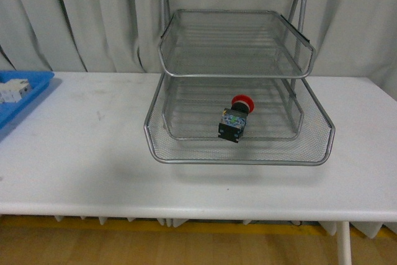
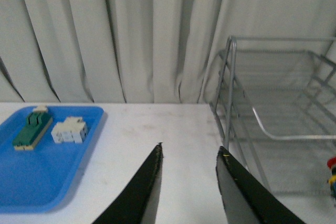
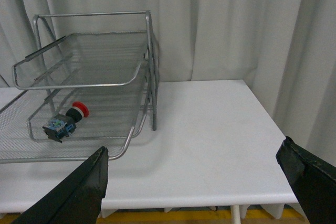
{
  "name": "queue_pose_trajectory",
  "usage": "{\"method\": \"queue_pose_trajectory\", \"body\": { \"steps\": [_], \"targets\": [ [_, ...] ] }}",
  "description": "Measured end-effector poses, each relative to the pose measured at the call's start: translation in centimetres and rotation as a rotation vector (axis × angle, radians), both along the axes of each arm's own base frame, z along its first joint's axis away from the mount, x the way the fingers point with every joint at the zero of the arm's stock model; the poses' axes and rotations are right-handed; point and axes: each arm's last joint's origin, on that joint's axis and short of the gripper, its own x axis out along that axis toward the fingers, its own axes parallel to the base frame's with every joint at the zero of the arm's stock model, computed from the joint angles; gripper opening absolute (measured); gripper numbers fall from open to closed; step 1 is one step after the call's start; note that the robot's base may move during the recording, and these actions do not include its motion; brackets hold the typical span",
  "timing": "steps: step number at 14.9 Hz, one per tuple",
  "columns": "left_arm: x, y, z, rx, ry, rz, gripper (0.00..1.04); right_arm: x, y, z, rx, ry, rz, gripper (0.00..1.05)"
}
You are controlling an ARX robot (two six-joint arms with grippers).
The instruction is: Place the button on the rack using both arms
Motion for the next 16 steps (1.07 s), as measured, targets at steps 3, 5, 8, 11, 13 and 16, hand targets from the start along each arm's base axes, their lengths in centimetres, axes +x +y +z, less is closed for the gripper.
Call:
{"method": "queue_pose_trajectory", "body": {
  "steps": [3, 5, 8, 11, 13, 16],
  "targets": [
    [-2.5, 1.3, -1.9, -0.004, -0.016, 0.004, 0.02, 0.0, 0.0, 0.0, 0.0, 0.0, 0.0, 0.98],
    [-3.7, 1.9, -3.3, -0.003, 0.006, 0.004, 0.02, 0.0, 0.0, 0.0, 0.0, 0.0, 0.0, 0.98],
    [-5.2, 3.3, -4.1, -0.006, -0.004, 0.024, 0.02, 0.0, 0.0, 0.0, 0.0, 0.0, 0.0, 0.98],
    [-6.5, 3.1, -5.1, -0.007, 0.004, -0.003, 0.02, 0.0, 0.0, 0.0, 0.0, 0.0, 0.002, 0.98],
    [-7.2, 3.1, -5.3, -0.007, -0.004, -0.003, 0.02, 0.0, 0.0, 0.0, 0.0, 0.0, 0.002, 0.98],
    [-8.0, 3.1, -6.0, -0.007, -0.01, -0.003, 0.02, 0.0, 0.0, 0.0, 0.0, 0.0, 0.002, 0.98]
  ]
}}
